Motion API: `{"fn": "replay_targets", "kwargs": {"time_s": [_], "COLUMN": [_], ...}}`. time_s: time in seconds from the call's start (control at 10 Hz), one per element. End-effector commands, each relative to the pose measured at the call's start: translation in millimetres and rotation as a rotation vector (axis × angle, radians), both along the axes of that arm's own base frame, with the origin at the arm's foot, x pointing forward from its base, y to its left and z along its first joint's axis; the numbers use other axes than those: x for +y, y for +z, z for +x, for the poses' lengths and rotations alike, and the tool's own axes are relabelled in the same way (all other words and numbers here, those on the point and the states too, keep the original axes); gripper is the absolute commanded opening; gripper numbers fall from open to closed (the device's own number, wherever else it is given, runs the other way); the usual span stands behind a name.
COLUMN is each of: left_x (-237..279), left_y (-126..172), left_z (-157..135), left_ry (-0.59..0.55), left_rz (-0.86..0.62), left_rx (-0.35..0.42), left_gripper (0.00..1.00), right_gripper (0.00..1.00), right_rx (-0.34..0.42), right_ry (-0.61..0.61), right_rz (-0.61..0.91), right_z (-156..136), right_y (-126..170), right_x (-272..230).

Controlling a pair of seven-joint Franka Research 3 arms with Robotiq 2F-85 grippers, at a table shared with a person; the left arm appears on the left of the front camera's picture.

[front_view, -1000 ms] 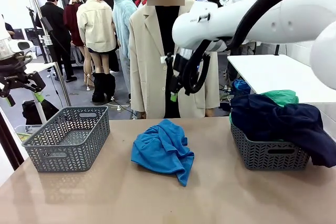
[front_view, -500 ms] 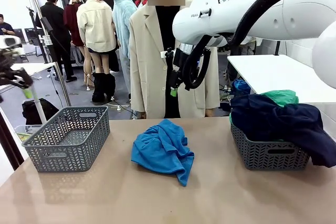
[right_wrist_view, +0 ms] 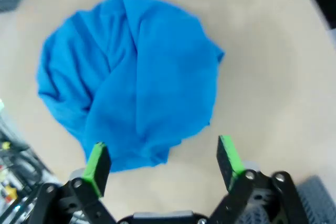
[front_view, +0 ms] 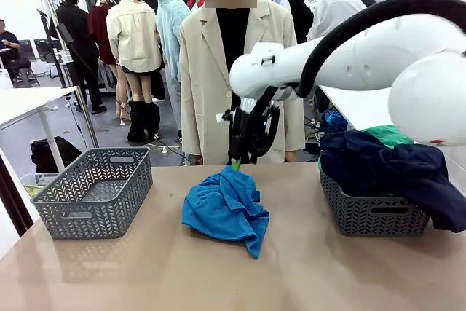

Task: Sort the tops and bottoms.
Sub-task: Lift clothes from the center of the table with your right hand.

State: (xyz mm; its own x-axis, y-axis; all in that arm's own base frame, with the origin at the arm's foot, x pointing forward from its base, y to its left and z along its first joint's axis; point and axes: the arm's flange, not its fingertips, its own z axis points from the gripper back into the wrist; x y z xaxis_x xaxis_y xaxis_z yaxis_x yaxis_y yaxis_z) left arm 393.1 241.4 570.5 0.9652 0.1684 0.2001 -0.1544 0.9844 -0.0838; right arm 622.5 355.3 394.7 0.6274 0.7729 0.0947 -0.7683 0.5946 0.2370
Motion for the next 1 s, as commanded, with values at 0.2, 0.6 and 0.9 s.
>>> {"fn": "replay_targets", "kwargs": {"time_s": [0.2, 0.6, 0.9], "left_x": [0, 0, 0], "left_y": [0, 0, 0], "left_z": [0, 0, 0], "left_ry": [0.000, 0.000, 0.000], "left_rz": [0.000, 0.000, 0.000], "left_rx": [0.000, 0.000, 0.000], "left_gripper": [1.00, 1.00, 1.00], "right_gripper": [1.00, 1.00, 0.75], "right_rx": [0.047, 0.140, 0.112], "right_ry": [0.031, 0.135, 0.074], "right_rz": [0.090, 0.098, 0.046], "right_z": [19, -13, -21], "right_y": [-70, -83, -82], "right_x": [18, 32, 42]}}
